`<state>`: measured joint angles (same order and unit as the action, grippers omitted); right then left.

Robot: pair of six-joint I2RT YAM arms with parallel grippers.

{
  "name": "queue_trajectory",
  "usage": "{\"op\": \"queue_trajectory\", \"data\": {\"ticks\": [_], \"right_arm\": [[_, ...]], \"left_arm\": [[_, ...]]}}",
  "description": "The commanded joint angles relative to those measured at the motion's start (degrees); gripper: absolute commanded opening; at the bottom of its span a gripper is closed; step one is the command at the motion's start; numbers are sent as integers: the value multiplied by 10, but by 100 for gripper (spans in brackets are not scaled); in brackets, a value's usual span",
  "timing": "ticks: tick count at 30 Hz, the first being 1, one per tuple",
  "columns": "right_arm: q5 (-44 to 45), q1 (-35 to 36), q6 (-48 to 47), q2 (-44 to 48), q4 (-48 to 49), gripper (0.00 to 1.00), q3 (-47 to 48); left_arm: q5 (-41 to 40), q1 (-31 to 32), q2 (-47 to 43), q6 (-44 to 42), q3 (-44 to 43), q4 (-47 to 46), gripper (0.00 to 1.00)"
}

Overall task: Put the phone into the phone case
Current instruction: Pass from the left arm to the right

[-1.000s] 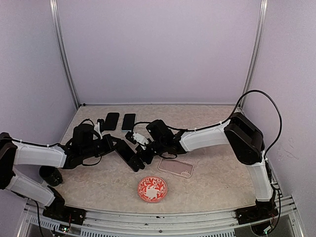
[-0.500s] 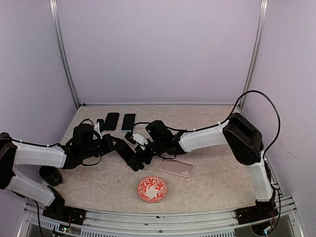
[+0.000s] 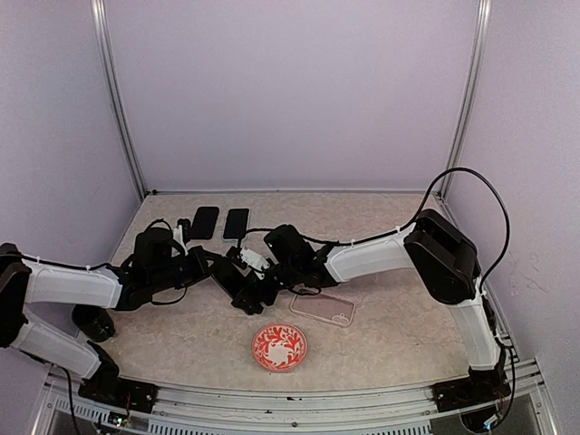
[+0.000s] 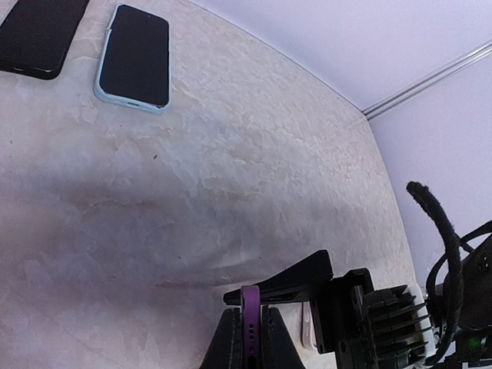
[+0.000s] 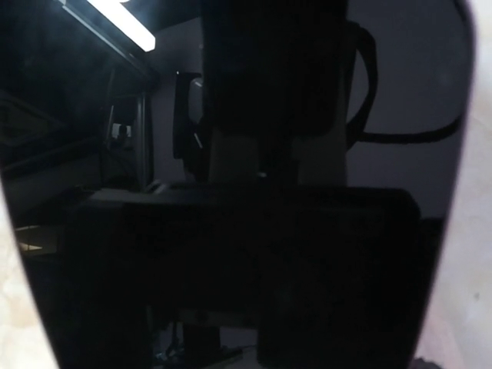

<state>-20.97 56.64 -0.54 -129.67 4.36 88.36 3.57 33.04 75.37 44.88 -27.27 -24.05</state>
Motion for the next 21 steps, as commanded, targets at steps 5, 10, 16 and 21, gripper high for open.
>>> {"op": "queue_trajectory", "data": {"ticks": [5,10,16,21], "right_arm": [[9,7,-9,-5,6,78,5],[17,7,-24,10,12,70,-7],[30,7,-61,47,2,69,-16],[48,7,-114,82,-38,69,-14]], "left_arm": [[-6,9,-13,6,-9,-1,0],[-4,9,-15,5,-9,0,1],[10,8,-24,-8,-15,13,56],[51,3,-32,-31,-32,34,74]]}}
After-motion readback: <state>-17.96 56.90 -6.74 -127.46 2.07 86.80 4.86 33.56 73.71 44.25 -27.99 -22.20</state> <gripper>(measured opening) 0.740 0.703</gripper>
